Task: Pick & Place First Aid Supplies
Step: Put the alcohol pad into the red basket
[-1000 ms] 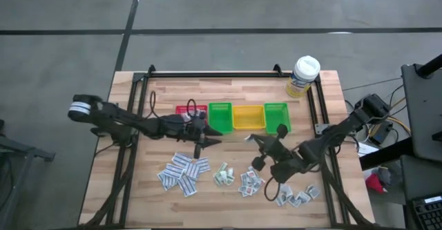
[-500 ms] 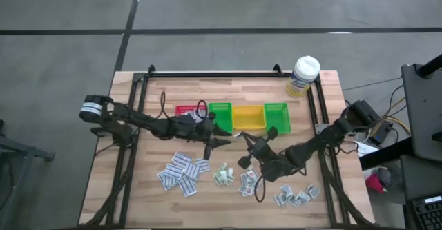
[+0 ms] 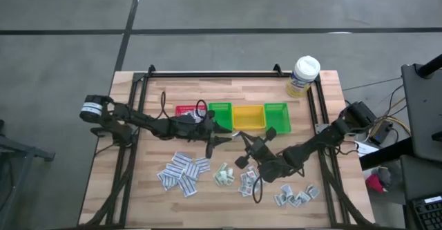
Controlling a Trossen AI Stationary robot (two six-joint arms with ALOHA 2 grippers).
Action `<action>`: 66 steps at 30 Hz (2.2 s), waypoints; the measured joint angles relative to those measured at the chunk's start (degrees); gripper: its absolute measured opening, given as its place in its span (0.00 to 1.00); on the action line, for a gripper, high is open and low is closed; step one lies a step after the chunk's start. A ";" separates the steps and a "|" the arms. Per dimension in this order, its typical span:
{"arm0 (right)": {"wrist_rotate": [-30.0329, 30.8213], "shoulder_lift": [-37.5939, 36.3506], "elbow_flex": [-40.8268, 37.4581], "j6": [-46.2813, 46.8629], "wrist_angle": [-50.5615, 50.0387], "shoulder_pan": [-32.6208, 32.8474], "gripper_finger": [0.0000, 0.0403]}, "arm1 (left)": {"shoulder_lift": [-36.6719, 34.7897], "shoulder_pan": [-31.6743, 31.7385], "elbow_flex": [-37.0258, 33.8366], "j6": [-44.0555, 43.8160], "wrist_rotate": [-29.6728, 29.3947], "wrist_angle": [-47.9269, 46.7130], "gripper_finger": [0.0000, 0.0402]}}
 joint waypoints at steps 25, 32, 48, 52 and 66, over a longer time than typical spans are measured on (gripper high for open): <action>5.98 6.69 5.96 -9.86 -0.39 -0.07 0.02 | 0.00 -0.02 -0.07 -5.26 -0.46 -0.29 0.34; 6.91 6.66 5.94 -9.84 -0.38 -0.07 0.02 | 0.00 -0.02 -0.11 -4.77 -0.46 -0.62 0.34; 6.67 6.70 6.20 -6.82 -0.22 -0.09 0.02 | 0.00 -0.02 -0.13 -4.63 -2.27 2.02 0.34; 6.60 6.73 6.20 -6.31 -0.18 -0.09 0.02 | 0.00 0.00 -0.13 -4.63 -2.60 2.05 0.34; 3.61 6.73 6.20 -5.21 -0.08 -0.02 0.02 | -0.02 0.00 -0.13 -4.81 -5.40 1.13 0.31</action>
